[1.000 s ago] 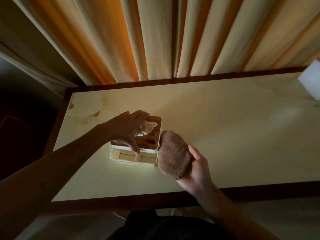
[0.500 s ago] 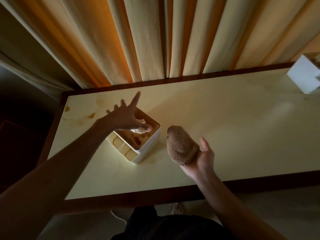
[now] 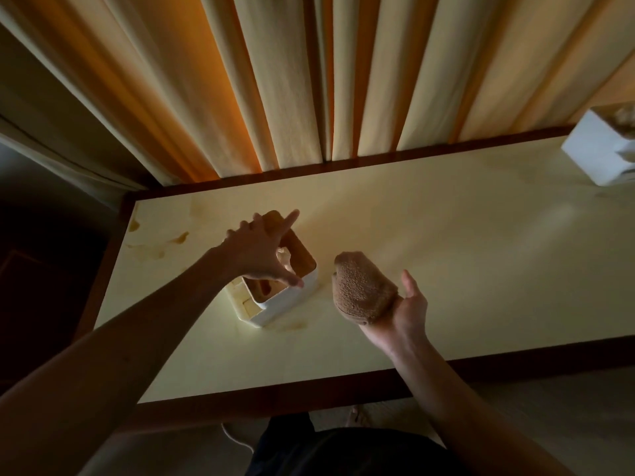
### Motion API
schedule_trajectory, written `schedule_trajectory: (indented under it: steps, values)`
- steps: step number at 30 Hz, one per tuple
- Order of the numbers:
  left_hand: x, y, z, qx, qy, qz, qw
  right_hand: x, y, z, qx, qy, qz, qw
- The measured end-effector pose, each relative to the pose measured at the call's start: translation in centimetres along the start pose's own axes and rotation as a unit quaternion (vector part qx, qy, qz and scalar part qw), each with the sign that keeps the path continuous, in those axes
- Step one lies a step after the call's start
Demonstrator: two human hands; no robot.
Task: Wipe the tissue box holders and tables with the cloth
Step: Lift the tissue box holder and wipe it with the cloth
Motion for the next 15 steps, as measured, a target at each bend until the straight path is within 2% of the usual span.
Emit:
schedule_trajectory:
  steps: [4, 7, 10, 15]
  values:
    - [-1.9, -0.3, 0.8, 0.002, 0.132, -0.068, 0.989, 0.4, -0.5, -0.1, -0.023, -0.018, 0.019, 0.999]
    - [-3.2, -0.1, 1.2, 0.024, 0.191, -0.113, 0.975, 0.2, -0.7, -0.3, -0.027, -0.024, 0.032, 0.999]
    - [-3.8, 0.0, 1.3, 0.028, 0.208, -0.112, 0.971, -0.5, -0.9, -0.6, -0.03, -0.042, 0.062, 0.997]
    - [-2.5, 0.6, 1.0, 0.031, 0.164, -0.134, 0.977, -2.3, 0.9, -0.2, 0.011, -0.088, 0.176, 0.98]
Point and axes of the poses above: each hand's wrist, its own z-axis away from the middle knuckle, its own y-axis out of the palm, x = y × z, the point moved 9 cm from there along -z, towards the middle knuckle, and after that the axes turned 2 degrees about y, right-handed, at the moved point
